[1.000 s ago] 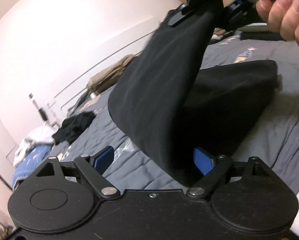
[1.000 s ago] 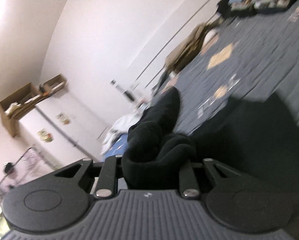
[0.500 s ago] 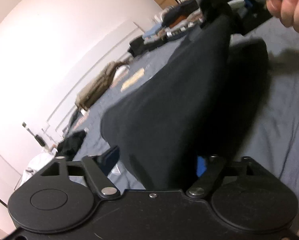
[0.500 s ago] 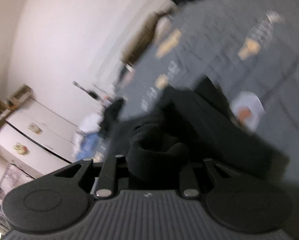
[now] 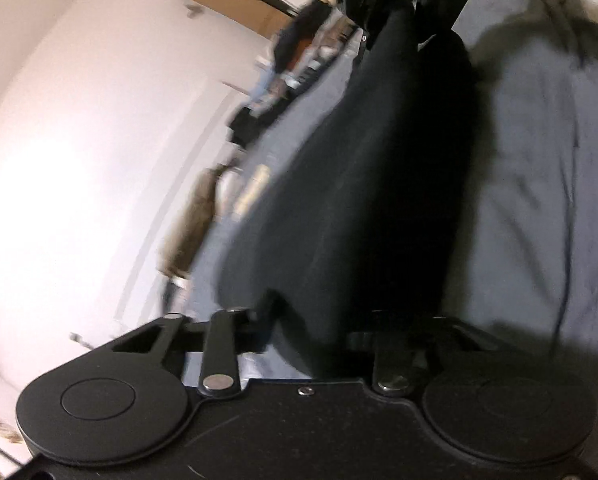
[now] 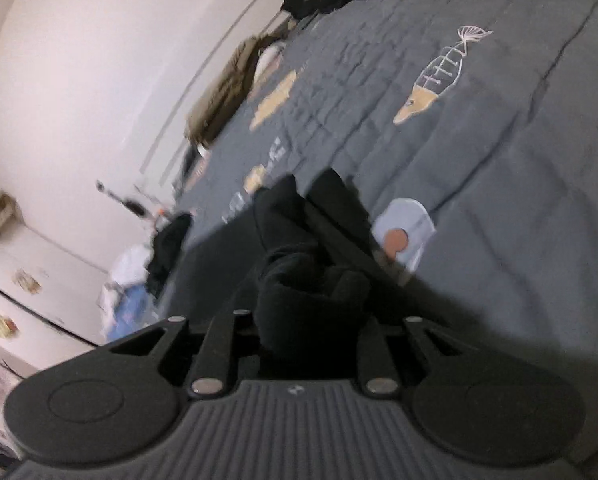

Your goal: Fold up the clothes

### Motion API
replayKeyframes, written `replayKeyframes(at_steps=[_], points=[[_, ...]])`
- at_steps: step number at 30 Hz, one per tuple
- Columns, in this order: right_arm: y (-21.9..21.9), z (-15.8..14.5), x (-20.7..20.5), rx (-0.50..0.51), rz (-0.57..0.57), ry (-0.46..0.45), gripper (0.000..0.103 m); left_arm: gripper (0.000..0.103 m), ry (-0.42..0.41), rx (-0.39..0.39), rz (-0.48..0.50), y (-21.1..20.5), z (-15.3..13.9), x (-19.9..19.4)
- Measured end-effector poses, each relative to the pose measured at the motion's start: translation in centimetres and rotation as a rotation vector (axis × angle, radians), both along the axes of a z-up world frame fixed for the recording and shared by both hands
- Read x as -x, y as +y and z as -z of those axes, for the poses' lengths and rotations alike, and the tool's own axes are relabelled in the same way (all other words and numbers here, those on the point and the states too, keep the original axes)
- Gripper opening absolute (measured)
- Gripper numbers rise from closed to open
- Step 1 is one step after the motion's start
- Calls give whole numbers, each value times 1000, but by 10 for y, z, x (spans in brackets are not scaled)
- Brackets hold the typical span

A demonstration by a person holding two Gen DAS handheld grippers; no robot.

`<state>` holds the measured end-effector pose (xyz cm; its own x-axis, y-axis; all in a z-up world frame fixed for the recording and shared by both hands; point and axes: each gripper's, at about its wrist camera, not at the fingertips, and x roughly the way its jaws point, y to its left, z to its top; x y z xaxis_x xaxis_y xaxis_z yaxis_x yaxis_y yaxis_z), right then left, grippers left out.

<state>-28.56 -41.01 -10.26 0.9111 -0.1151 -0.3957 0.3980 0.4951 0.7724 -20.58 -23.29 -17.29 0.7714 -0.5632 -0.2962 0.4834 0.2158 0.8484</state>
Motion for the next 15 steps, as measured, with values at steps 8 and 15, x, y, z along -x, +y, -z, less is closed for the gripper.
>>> replayKeyframes(at_steps=[8,15], points=[[5,-15,-8,148,7,7,19,38,60,13,-102,-13,8,-16],[-2,8,-10,150,-11,100,19,33,8,-74,-90,-7,16,-5]])
